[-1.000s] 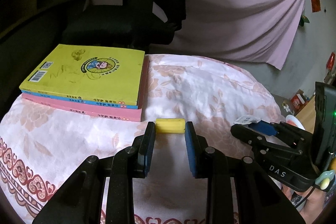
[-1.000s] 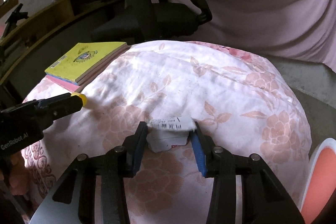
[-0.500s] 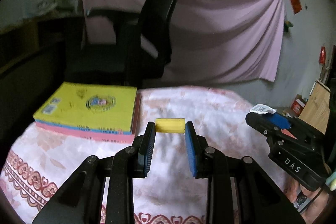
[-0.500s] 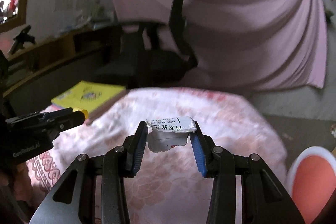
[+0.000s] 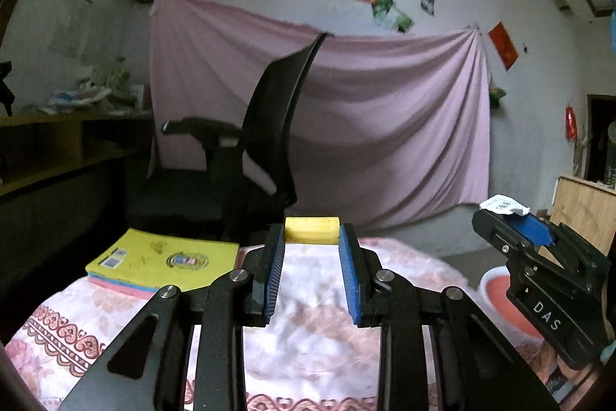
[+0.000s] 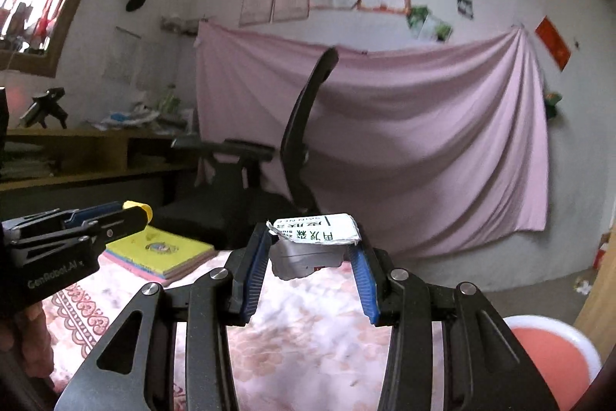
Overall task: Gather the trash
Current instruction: 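Carry the sponge and white wrapper over the red basin and open both tools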
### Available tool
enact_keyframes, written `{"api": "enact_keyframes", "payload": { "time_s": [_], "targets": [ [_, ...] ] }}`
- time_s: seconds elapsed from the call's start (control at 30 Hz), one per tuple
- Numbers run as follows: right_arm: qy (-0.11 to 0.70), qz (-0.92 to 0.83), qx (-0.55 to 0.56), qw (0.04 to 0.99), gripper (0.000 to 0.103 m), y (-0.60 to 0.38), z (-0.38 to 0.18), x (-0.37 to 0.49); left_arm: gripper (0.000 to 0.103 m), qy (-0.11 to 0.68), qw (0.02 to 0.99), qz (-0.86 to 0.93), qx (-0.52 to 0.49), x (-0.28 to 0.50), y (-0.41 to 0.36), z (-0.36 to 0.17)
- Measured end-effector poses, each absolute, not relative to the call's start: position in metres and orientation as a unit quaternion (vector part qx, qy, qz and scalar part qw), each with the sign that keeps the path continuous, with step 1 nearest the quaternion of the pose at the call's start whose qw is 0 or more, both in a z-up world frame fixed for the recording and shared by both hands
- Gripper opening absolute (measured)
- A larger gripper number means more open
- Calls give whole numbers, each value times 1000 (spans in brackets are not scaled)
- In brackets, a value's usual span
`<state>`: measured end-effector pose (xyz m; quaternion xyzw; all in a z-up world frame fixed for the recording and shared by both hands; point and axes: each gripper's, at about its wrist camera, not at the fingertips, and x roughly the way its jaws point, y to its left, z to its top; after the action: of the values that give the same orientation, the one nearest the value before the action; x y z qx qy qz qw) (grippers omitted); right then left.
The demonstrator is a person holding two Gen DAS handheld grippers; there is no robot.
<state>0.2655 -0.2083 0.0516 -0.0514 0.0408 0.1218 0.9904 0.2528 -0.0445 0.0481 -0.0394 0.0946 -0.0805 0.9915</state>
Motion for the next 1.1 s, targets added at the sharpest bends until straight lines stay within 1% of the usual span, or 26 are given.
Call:
{"api": "enact_keyframes", "payload": {
  "time_s": [0.3,0.57,0.9,1.1],
  "targets": [
    [-15,66,-6,998,39,-257,81,234,24,40,991,-127,-17,219,-89,84],
    [-36,5,23,999,39,-307,88,221,24,25,984,-178,-3,211,-142,108],
    [-28,-57,54,997,40,-370,86,215,24,35,970,-240,26,223,-217,117],
    [7,-82,86,993,40,-404,79,222,24,59,960,-272,35,236,-254,108]
  ]
}}
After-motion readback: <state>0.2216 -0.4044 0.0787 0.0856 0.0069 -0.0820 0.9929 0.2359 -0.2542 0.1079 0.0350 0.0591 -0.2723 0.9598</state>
